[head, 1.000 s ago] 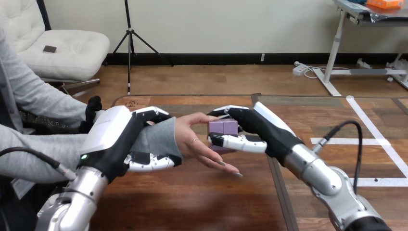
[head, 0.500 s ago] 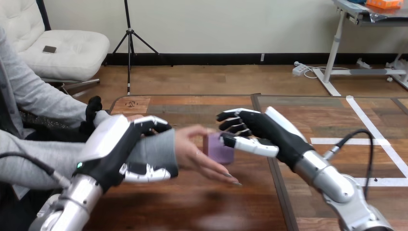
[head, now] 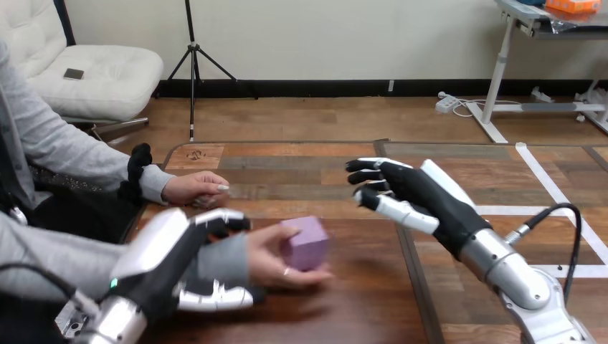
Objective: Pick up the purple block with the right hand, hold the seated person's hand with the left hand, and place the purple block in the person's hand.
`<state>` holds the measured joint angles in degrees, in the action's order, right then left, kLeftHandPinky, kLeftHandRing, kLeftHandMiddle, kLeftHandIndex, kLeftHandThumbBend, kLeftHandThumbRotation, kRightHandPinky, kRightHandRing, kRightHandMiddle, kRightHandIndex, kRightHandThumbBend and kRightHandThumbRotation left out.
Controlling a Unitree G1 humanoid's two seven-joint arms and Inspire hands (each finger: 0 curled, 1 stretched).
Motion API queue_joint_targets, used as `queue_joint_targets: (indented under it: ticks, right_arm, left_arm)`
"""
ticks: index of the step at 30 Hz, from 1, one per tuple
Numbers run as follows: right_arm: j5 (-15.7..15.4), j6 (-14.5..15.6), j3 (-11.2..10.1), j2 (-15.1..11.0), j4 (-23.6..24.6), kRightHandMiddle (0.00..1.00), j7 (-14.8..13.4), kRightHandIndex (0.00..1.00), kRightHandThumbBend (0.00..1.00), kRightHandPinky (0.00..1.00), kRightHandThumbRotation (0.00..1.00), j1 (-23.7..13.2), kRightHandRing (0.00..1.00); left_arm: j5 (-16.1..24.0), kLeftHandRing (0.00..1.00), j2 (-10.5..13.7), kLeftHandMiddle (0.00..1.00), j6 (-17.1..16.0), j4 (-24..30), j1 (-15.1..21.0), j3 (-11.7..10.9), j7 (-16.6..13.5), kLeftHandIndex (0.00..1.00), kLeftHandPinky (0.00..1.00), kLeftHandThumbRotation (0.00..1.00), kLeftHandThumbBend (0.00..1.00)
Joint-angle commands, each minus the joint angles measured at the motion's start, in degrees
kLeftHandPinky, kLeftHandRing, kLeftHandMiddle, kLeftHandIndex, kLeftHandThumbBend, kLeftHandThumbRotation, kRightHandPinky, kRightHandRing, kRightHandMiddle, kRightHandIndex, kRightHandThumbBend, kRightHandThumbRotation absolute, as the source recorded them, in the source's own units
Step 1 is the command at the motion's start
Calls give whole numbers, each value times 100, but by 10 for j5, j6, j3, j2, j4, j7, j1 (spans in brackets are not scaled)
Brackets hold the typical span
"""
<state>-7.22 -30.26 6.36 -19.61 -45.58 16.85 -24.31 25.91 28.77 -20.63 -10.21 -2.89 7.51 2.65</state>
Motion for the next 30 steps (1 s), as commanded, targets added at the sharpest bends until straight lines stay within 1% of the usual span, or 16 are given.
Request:
queue_joint_targets:
  ticks: [1,7,9,11,15,20,25,30]
  right_arm:
    - [20,5,-22,0,37,82,1,83,97,69,88,-10,78]
    - [43,25,-29,3,52,84,12,85,99,71,91,1,80]
    - [55,34,-33,4,62,85,19,86,100,72,93,8,81]
    - [59,39,-34,4,68,85,22,87,100,72,94,12,82]
    - [91,59,-47,10,92,86,39,88,100,74,95,30,82]
    - [113,70,-54,13,107,87,52,90,100,75,97,46,81]
    - [123,76,-59,13,116,87,60,91,100,75,99,57,81]
    - [131,83,-64,14,132,87,63,92,100,75,99,76,81]
  left_arm:
    - [-13,79,9,80,-11,21,5,-7,13,78,77,47,97]
    - [-30,80,4,81,-13,18,-4,-12,22,79,78,52,99]
    - [-41,80,2,81,-5,23,-10,-16,31,80,77,55,100]
    - [-45,80,2,81,-2,26,-12,-17,35,80,77,56,100]
    - [-54,79,-1,81,-17,19,-20,-23,28,80,75,58,100]
    - [-61,78,-2,80,-21,17,-27,-30,25,80,70,61,100]
    - [-64,77,-5,80,-21,14,-31,-35,22,80,68,65,100]
    - [-58,77,-9,80,-37,3,-36,-43,4,80,67,69,100]
